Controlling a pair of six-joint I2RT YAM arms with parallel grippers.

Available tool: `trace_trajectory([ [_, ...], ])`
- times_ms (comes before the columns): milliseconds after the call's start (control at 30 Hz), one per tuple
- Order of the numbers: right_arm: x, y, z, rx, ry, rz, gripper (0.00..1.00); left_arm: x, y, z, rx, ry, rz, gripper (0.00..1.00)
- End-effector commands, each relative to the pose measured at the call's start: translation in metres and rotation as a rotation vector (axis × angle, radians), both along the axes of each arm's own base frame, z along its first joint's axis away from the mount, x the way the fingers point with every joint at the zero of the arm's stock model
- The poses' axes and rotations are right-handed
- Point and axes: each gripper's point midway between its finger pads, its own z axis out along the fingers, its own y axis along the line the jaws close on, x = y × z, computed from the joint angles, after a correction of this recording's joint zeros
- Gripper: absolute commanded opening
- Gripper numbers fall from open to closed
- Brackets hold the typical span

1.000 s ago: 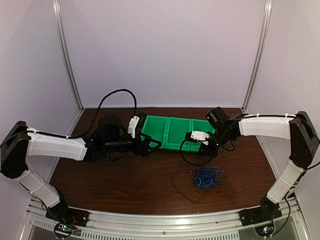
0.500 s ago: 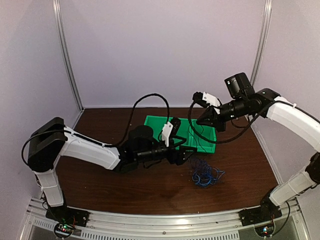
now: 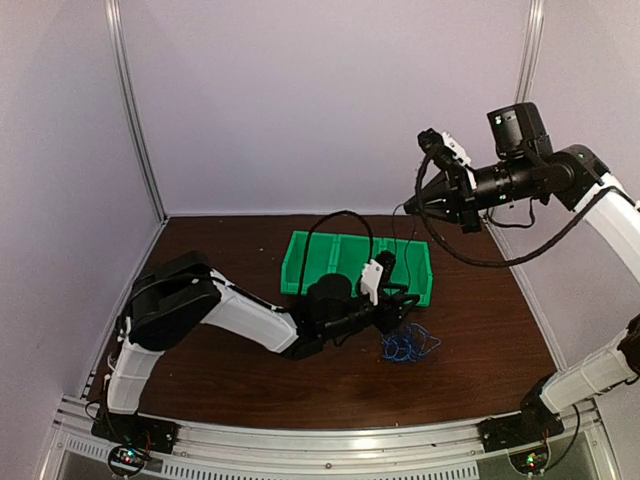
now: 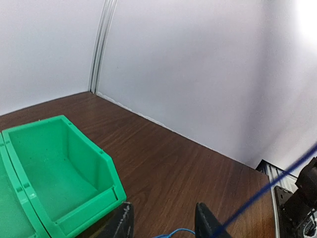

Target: Untangle the cables

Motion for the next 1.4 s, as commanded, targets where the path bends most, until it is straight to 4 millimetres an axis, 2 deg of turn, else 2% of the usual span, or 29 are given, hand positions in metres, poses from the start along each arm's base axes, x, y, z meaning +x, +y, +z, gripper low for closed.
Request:
trace_trajectory([
  [0, -0.028, -0.006, 0.076, 0.148, -0.093, 0.095, 0.00, -0.002, -0.004, -0.012, -0.044, 0.019, -0.006, 0.42],
  [100, -0.033, -0.010, 0.116, 0.225, -0.135, 0.118, 0.00, -0.002, 0.000, -0.033, -0.011, 0.050, 0.004, 0.42],
  [233, -0.036, -0.023, 0.165, 0.326, -0.181, 0.145, 0.00, 0.000, 0.008, -0.050, 0.020, 0.080, 0.035, 0.42],
  [433, -0.031, -0.047, 0.218, 0.436, -0.243, 0.150, 0.00, -0.002, 0.014, -0.072, 0.066, 0.112, 0.046, 0.42],
  [533, -0.030, -0.061, 0.240, 0.471, -0.271, 0.144, 0.00, -0.003, 0.016, -0.084, 0.089, 0.128, 0.043, 0.38],
  [700, -0.025, -0.078, 0.256, 0.487, -0.322, 0.101, 0.00, -0.007, 0.022, -0.097, 0.117, 0.165, 0.039, 0.30],
  [767, -0.026, -0.088, 0.269, 0.509, -0.326, 0.106, 0.00, -0.010, 0.026, -0.100, 0.123, 0.180, 0.034, 0.29],
  [833, -0.034, -0.098, 0.288, 0.542, -0.340, 0.138, 0.00, -0.013, 0.032, -0.105, 0.130, 0.195, 0.035, 0.29],
  [867, -0.045, -0.104, 0.299, 0.561, -0.375, 0.164, 0.00, -0.015, 0.035, -0.107, 0.131, 0.200, 0.036, 0.29],
  [933, -0.063, -0.114, 0.306, 0.592, -0.426, 0.192, 0.00, -0.017, 0.042, -0.115, 0.143, 0.215, 0.040, 0.29],
  [967, -0.059, -0.116, 0.310, 0.601, -0.413, 0.174, 0.00, -0.018, 0.043, -0.118, 0.147, 0.220, 0.041, 0.29],
  [1067, -0.031, -0.120, 0.310, 0.593, -0.423, 0.079, 0.00, -0.019, 0.048, -0.116, 0.138, 0.223, 0.047, 0.27],
  [1233, 0.001, -0.127, 0.279, 0.600, -0.303, 0.021, 0.00, -0.026, 0.061, -0.096, 0.126, 0.217, 0.038, 0.16],
  [1367, 0.022, -0.137, 0.261, 0.603, -0.256, -0.038, 0.00, -0.034, 0.080, -0.087, 0.153, 0.217, 0.043, 0.15],
])
